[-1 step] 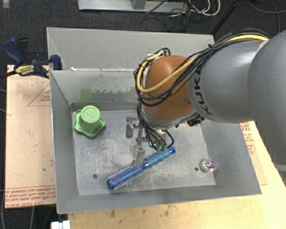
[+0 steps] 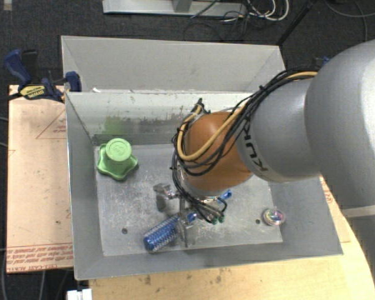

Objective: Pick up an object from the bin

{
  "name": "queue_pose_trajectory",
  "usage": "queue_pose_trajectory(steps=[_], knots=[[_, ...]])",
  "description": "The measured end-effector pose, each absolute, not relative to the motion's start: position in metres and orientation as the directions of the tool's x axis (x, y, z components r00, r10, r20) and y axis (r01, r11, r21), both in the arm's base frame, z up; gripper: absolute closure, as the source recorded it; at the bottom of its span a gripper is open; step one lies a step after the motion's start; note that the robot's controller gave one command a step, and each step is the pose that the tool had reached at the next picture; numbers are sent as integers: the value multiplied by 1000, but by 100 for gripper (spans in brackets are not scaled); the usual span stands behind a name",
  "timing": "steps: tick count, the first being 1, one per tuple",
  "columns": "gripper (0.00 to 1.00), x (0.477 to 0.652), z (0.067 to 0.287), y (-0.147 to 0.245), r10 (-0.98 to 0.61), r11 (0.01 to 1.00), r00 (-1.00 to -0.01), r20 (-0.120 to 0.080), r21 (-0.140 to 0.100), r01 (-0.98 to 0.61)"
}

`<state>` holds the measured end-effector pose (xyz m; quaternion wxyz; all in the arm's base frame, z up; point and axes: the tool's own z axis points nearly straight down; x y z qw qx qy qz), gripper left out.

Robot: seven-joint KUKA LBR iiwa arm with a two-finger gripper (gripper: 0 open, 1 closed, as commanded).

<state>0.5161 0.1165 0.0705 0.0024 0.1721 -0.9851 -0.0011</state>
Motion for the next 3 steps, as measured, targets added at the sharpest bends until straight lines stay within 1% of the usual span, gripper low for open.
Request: queue_pose_trajectory(steps=[1,2,3], knots=[[0,510,101,123,-464,886,-886,-3,1,-464],[0,502,111,98,-557,830,-830,0,0,-557],[0,498,69,80,-640,769,-769,-1,1,-640]])
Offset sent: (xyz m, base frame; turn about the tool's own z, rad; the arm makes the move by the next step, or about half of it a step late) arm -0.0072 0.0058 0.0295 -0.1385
